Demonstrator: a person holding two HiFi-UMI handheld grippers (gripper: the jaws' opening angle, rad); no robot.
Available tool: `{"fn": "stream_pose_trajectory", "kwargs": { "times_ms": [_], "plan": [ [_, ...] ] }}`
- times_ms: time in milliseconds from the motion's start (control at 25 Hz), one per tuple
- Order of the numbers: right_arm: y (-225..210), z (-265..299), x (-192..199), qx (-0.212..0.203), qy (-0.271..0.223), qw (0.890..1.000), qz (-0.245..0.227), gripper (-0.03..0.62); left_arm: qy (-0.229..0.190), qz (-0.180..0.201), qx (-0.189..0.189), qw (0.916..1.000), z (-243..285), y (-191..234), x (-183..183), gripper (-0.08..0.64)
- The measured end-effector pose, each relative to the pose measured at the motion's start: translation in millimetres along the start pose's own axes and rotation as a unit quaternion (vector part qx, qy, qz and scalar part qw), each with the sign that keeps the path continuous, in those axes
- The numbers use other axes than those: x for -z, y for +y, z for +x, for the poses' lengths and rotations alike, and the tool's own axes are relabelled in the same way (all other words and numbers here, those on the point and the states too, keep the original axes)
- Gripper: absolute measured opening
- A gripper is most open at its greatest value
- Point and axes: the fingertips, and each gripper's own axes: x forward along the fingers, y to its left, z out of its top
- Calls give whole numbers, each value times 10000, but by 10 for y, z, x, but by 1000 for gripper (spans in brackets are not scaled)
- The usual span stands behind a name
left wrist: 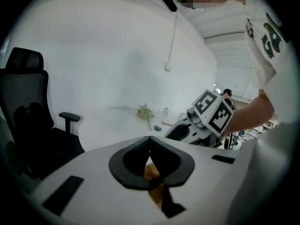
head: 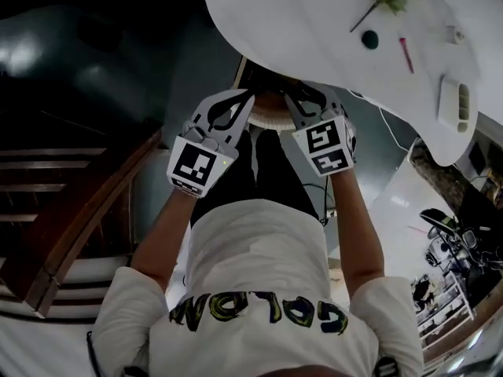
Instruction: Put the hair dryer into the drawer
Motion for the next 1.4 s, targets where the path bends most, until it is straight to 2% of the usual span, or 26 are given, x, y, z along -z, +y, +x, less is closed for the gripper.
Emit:
{"fn": "stream_pose_trajectory", "kwargs": {
  "times_ms": [120,320,640,880,1120,1400],
  "plan": [
    [-76,-422,-319,103,-614,9977,275,115,-370,-25,-86,9993,-170,-108,-428,12],
    [-154,-1106,-710,314,-1364,9886,563,98,-879,-63,-235,9958,-473,-283,-1014,12],
    [-203,-2094,-1269,623,-2530,9623,779,84,-1498,-3,-308,9882,-863,-555,-1764,12],
    [-117,-2650,-1576,643,-3069,9475,630,78,-1971,220,-215,9799,-1042,-816,-2226,12],
    [-80,-3074,-1798,803,-3536,9305,522,66,-2259,461,-137,9730,-1233,-1005,-2514,12],
    [68,-3427,-1919,754,-3756,9224,498,66,-2432,407,-217,9689,-1501,-1103,-2732,12]
  ]
}}
